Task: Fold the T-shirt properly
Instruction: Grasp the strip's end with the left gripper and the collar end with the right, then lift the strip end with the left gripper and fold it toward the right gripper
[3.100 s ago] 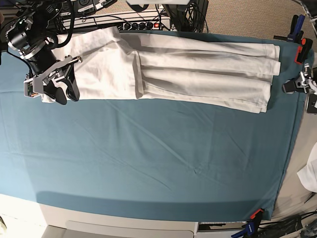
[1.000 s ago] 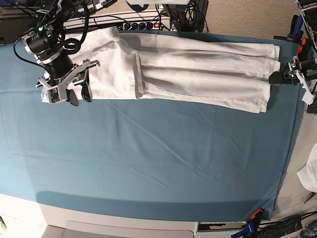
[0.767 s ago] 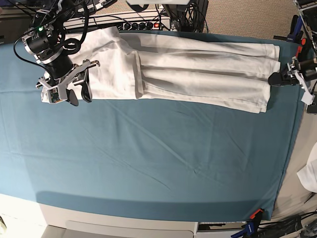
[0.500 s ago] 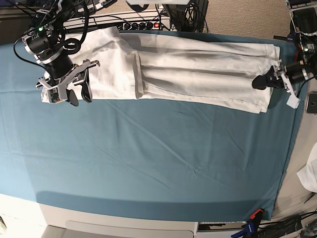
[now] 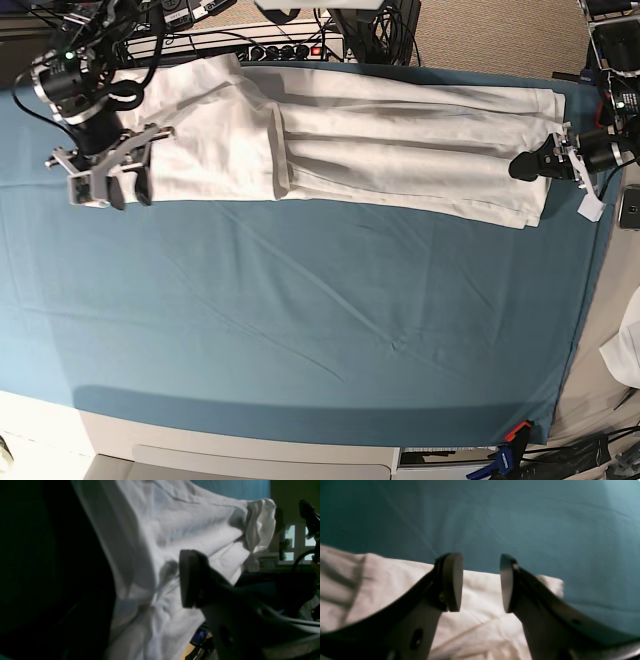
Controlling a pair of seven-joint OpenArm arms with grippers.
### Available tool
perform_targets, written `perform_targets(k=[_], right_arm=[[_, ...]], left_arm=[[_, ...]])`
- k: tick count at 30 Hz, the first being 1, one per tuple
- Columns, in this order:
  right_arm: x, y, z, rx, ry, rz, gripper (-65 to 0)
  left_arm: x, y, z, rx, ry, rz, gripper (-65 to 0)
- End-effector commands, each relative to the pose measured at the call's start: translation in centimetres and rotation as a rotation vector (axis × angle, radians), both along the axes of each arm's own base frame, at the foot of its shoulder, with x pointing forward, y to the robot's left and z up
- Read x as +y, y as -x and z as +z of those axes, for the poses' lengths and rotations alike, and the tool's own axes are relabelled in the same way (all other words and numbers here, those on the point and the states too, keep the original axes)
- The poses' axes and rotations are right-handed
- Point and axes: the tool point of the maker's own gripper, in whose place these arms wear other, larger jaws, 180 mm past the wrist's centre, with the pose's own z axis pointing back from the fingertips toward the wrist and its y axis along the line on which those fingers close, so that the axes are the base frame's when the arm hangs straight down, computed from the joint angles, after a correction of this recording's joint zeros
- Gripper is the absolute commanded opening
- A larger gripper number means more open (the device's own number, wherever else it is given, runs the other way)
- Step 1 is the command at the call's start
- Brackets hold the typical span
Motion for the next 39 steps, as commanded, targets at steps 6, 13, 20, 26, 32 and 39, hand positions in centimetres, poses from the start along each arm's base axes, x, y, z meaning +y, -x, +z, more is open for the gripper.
perform_targets(k=[6,13,20,26,32,39], right_arm=[[-1.2,-0.1,1.9,-0.073,-0.003,-0.035,-40.1],[-1.3,-0.1,1.9,-0.072,-0.003,-0.035,-40.1],[-1.3,0.0,1.9,-0.070,-0.003,-0.036,-40.1],[-1.3,0.0,1.9,-0.069,-0.002,-0.036,-40.1],[-1.9,0.2,1.5,-0.050,-0.004,-0.078,-40.1],[-4.5,1.2,0.9,-0.013,0.038,-0.212,-40.1]], left_arm=[[1.2,2.0,-1.3,0.092,-0.083,-0.056,-37.2],[1.4,2.6,-1.6,0.108,-0.090,-0.059,-37.2],[1.6,3.4,-1.9,0.128,-0.098,-0.063,-39.7],[1.7,3.4,-1.9,0.127,-0.097,-0.063,-49.5],[0.8,2.2,-0.3,0.064,-0.002,-0.026,-65.0],[-0.6,1.8,0.6,0.015,-0.003,-0.065,-65.0]])
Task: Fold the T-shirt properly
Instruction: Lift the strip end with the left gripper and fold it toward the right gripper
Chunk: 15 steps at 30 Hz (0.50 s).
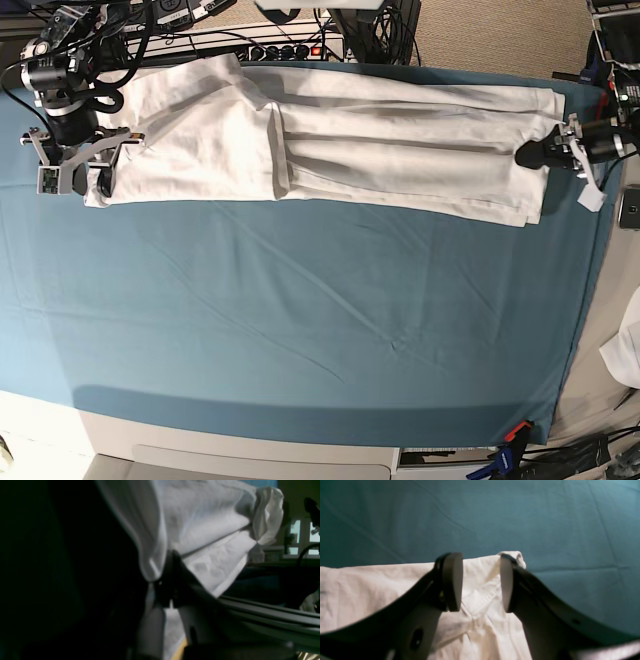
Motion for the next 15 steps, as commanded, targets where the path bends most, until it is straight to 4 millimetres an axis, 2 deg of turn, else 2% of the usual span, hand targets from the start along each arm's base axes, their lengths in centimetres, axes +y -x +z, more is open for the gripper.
perform_targets(k=[1,5,9,15], right_arm=[[-0.4,-0.2,1.3,-0.045,0.020,-0.005,-40.1],[-1.6,0.3,1.6,-0.052,0.026,-0.052,-40.1],[-2.2,0.6,1.7,-0.053,0.032,-0.073,-40.1],[-2.2,0.5,1.8,-0.054,0.032,-0.072,-40.1]], left_arm=[[-0.7,0.0,0.7,-0.019,0.004,-0.032,-65.0],[-4.1,-0.1,2.7,-0.120,0.012,-0.111,-65.0],[-7.3,-0.3,5.6,-0.249,0.012,-0.189,-65.0],[-8.1,-1.2,7.7,-0.389,-0.218,-0.294,-65.0]])
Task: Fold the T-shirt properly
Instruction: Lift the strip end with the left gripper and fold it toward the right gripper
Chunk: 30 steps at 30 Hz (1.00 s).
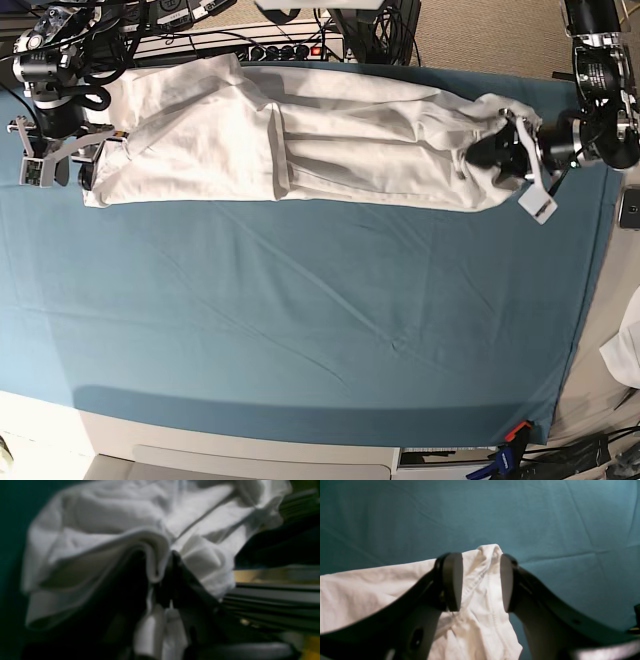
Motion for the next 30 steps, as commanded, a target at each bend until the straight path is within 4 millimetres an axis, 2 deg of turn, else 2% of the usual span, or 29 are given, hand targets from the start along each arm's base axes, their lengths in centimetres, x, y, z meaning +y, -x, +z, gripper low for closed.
perform_targets(k=[1,7,11,14,17,20,25,30], right_arm=[[0.0,-0.5,1.3,-0.048,0.017,0.011,-40.1],[0.0,-0.5,1.3,-0.048,0.017,0.012,-40.1],[0.0,-0.4,1.3,-0.046,0.018,0.011,-40.1],[0.0,-0.3,1.2,-0.044,0.018,0.011,-40.1],[-0.2,-0.3,0.6,-0.036,0.005,0.006,-40.1],[-0.4,-0.2,-0.2,-0.018,-0.012,-0.002,-40.1],[-0.7,0.0,-1.2,0.004,-0.034,-0.013,-40.1],[-0.7,0.0,-1.3,0.004,-0.038,-0.013,-40.1]], left_arm=[[0.0,-1.0,1.8,-0.074,0.006,-0.005,-65.0],[-0.8,-1.4,3.1,-0.143,-0.013,-0.015,-65.0],[-2.6,-1.2,3.8,-0.175,0.009,-0.051,-65.0],[-5.6,-0.4,4.4,-0.196,0.041,-0.130,-65.0],[-8.7,0.2,4.2,-0.214,0.055,-0.190,-65.0],[-11.4,0.3,3.9,-0.234,0.063,-0.230,-65.0],[-15.7,-0.1,4.6,-0.290,0.098,-0.282,-65.0],[-20.0,1.1,5.2,-0.305,0.157,-0.345,-65.0]])
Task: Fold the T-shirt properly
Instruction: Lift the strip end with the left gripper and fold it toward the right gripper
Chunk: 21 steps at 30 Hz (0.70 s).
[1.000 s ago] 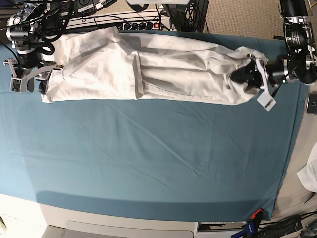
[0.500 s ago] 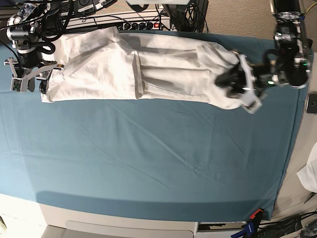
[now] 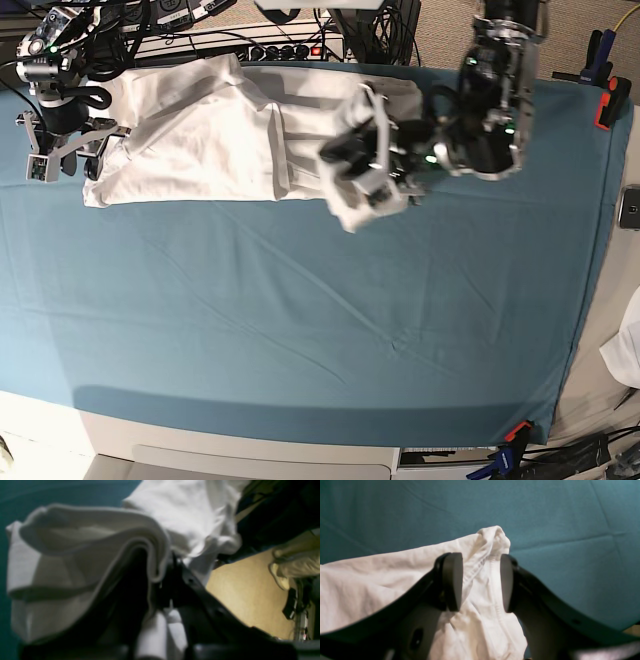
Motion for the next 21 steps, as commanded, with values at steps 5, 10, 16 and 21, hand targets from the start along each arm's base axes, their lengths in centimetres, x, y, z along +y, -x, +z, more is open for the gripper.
perform_targets(k=[5,10,16,21], right_arm=[[-0.1,-0.6,1.3,-0.053,0.017,0.010,-40.1],[-0.5,-0.8,1.8,-0.053,0.039,0.019,-40.1],[-0.7,-0.8,1.9,-0.053,0.047,0.022,-40.1],[-0.7,-0.8,1.9,-0.054,0.047,0.022,-40.1]], left_arm=[[-3.7,1.2,1.7,-0.031,0.084,-0.071,-65.0],[-5.1,1.8,1.8,-0.051,0.083,-0.100,-65.0],[-5.9,2.5,1.9,-0.038,0.100,-0.111,-65.0],[-6.5,3.1,2.0,-0.036,0.105,-0.136,-65.0]])
